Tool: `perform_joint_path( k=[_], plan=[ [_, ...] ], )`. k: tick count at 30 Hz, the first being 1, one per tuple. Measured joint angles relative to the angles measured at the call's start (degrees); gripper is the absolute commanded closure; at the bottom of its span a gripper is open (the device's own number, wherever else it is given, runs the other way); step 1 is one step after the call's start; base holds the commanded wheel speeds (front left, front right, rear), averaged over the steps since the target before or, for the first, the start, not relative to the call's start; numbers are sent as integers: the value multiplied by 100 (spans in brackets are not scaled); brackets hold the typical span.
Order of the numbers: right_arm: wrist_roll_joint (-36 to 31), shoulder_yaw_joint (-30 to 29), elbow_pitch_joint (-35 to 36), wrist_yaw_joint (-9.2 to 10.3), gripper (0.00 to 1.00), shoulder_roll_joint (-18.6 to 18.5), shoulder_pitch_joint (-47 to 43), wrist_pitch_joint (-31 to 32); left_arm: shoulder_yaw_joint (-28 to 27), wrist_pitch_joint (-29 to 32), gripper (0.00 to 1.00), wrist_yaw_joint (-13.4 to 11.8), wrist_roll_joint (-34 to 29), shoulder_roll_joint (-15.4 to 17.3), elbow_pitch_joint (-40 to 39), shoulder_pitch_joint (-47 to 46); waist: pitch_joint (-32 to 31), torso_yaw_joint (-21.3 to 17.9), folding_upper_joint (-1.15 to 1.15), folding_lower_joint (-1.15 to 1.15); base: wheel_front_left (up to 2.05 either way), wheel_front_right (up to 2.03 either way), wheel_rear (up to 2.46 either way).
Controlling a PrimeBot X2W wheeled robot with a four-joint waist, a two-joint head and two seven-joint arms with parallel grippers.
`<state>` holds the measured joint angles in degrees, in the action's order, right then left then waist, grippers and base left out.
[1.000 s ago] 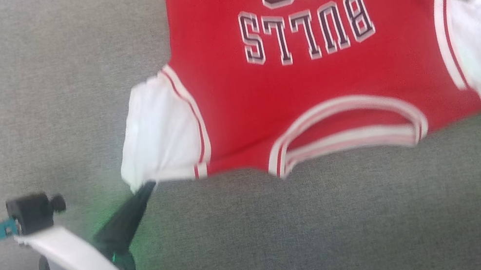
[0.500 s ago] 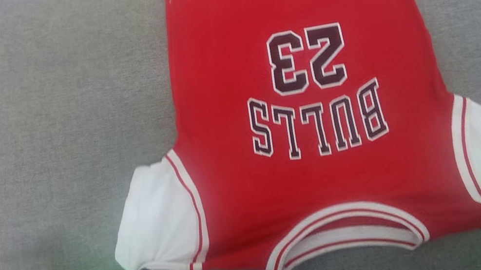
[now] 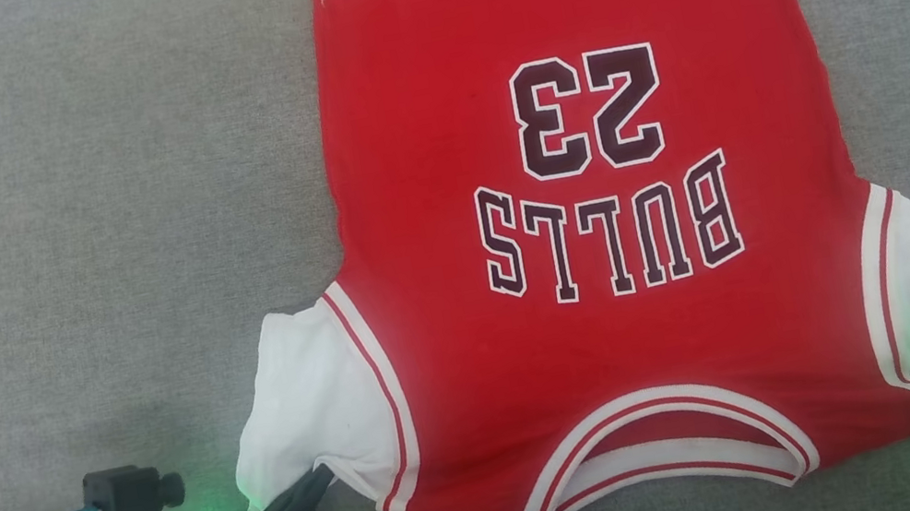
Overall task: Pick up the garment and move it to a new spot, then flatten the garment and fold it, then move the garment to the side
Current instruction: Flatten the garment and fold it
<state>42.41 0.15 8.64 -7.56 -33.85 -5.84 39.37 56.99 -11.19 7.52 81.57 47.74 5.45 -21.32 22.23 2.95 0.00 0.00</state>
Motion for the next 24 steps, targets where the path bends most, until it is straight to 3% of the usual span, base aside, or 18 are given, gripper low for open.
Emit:
perform_joint_path(
  k=[7, 8, 9, 10, 11, 12, 17, 24],
  plan=[
    [-402, 501, -439, -9, 100, -31, 372, -152, 233, 49, 100, 34, -105, -294, 597, -268, 44, -70, 0, 0, 0, 0, 0],
    [-431, 555, -471, -9, 96, -35, 403, -208, 250, 44, 100, 35, -105, -302, 624, -281, 48, -88, 0, 0, 0, 0, 0],
    [-443, 598, -490, -8, 60, -38, 425, -272, 263, 14, 100, 35, -102, -301, 639, -285, 54, -109, 1, 0, 0, 0, 0],
    [-459, 642, -501, -8, 43, -47, 444, -318, 274, -9, 100, 38, -97, -297, 653, -286, 57, -131, 0, 0, 0, 0, 0],
    [-481, 684, -491, -8, 43, -83, 453, -365, 288, -36, 100, 40, -90, -292, 658, -289, 56, -149, 1, 0, 0, 0, 0],
    [-503, 712, -466, -8, 0, -118, 456, -410, 296, -64, 100, 40, -87, -286, 659, -289, 54, -167, 0, 0, 0, 0, 0],
    [-361, 468, 55, -8, 0, -210, 321, -428, 288, -238, 100, 41, -29, -222, 569, -230, 40, -235, 0, -1, 0, 0, 0],
    [224, -788, 1221, 7, 0, -489, 367, 155, 230, -363, 100, 30, -108, -214, 379, -188, 131, -184, 0, 0, 0, 0, 0]
  ],
)
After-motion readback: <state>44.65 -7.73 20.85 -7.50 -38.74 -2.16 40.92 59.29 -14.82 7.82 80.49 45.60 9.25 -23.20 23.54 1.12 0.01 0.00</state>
